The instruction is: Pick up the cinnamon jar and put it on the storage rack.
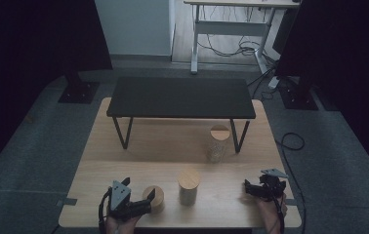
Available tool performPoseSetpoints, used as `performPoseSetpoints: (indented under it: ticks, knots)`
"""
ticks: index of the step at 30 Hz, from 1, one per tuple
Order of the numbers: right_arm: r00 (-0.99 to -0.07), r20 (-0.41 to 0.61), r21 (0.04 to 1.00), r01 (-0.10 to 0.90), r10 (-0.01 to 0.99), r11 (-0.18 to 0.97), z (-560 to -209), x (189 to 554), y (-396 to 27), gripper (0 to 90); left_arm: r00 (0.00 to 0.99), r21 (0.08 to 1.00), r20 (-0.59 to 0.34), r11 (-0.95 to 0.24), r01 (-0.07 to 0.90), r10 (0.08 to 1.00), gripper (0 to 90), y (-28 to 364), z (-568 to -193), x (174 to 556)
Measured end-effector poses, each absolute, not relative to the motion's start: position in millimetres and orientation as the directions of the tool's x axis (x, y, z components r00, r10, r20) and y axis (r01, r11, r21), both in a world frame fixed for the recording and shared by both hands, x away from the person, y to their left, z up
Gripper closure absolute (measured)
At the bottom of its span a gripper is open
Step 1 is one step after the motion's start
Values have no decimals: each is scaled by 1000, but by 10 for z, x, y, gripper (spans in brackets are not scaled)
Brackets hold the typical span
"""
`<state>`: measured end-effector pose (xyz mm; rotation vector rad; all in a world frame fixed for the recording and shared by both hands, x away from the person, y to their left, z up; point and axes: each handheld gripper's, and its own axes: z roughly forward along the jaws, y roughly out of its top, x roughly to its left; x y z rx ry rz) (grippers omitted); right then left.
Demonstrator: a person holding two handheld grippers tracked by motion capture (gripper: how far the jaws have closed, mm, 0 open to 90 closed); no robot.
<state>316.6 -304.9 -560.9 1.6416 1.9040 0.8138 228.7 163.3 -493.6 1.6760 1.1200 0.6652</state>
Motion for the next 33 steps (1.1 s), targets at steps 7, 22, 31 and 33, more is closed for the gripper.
performPoseSetpoints:
  ticks: [7, 22, 31, 33]
  knots:
    - [-153, 14, 714, 693, 988, 97, -5609, 3166, -3049, 9, 426, 926, -66, -104, 363, 902, 24, 1570, -4932, 2270]
    - [-153, 14, 714, 693, 988, 97, -5609, 3166, -3049, 9, 463, 917, -52, -141, 373, 885, 24, 1416, -4969, 2262]
    - [-153, 15, 714, 693, 988, 97, -5609, 3166, -3049, 9, 472, 907, -38, -168, 385, 881, 25, 1361, -5034, 2271]
    - [-153, 15, 714, 693, 988, 96, -5609, 3166, -3048, 9, 474, 905, -36, -172, 388, 880, 26, 1350, -5052, 2275]
